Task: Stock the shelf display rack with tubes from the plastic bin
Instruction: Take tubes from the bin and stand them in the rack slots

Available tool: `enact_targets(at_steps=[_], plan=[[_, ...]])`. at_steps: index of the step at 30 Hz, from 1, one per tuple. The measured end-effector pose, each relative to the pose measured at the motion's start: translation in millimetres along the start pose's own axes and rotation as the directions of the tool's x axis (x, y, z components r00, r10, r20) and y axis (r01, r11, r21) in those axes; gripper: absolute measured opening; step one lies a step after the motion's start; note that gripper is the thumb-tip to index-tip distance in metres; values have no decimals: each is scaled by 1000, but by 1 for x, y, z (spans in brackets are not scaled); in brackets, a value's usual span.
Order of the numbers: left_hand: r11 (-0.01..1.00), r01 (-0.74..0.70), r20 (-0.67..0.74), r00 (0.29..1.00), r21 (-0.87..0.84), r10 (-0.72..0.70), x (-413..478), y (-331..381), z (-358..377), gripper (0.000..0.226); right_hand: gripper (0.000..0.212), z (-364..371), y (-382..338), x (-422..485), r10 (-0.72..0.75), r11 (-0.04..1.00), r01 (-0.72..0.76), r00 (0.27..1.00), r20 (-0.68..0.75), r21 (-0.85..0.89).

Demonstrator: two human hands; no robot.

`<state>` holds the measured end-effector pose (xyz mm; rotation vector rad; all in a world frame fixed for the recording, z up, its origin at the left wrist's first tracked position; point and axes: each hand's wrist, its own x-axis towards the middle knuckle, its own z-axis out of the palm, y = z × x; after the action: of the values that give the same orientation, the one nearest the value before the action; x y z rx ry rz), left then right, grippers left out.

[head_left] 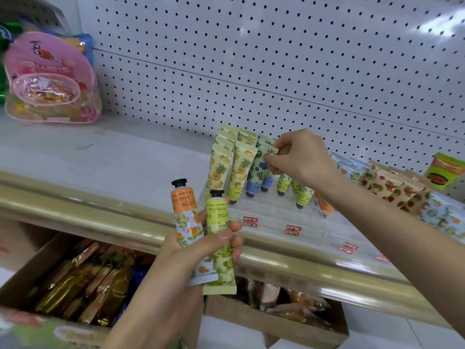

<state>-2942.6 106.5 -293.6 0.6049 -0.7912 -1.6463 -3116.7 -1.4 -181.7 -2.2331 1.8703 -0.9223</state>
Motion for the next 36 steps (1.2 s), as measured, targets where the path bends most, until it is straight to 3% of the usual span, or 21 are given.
enact_targets(at_steps=[2, 6, 14, 18, 22, 27, 32, 36], plan=[[1000, 10, -7, 1000, -26, -10, 1, -2, 1, 47, 18, 0, -1, 0, 6, 1000, -6, 1000, 8, -10], [999, 16, -15, 1000, -36, -16, 0, -2, 1, 64, 18, 1, -1, 1, 24, 1000, -25, 1000, 18, 4], [999, 28, -58, 998, -26, -30, 0, -1, 3, 53, 18, 2, -1, 1, 39, 999, -39, 999, 22, 34], [998, 18, -121, 993, 58, -11, -2, 1, 6, 69, 13, -7, -1, -2, 25, 999, -26, 1000, 12, 27], [996, 21, -121, 993, 89, -10, -7, 3, 18, 53, 4, -25, 0, -19, -54, 996, 59, 995, -83, 66], [990, 38, -104, 994, 133, -24, -11, 2, 33, 31, 7, -38, -10, -64, -48, 875, -82, 966, 255, 478], [983, 83, -60, 995, 164, -74, -9, -8, 51, 40, 23, -35, 1, -93, -81, 834, -135, 929, 360, 536], [960, 101, 23, 994, 263, -111, -9, -17, 65, 30, 20, -40, 13, -105, -93, 843, -153, 903, 420, 516]])
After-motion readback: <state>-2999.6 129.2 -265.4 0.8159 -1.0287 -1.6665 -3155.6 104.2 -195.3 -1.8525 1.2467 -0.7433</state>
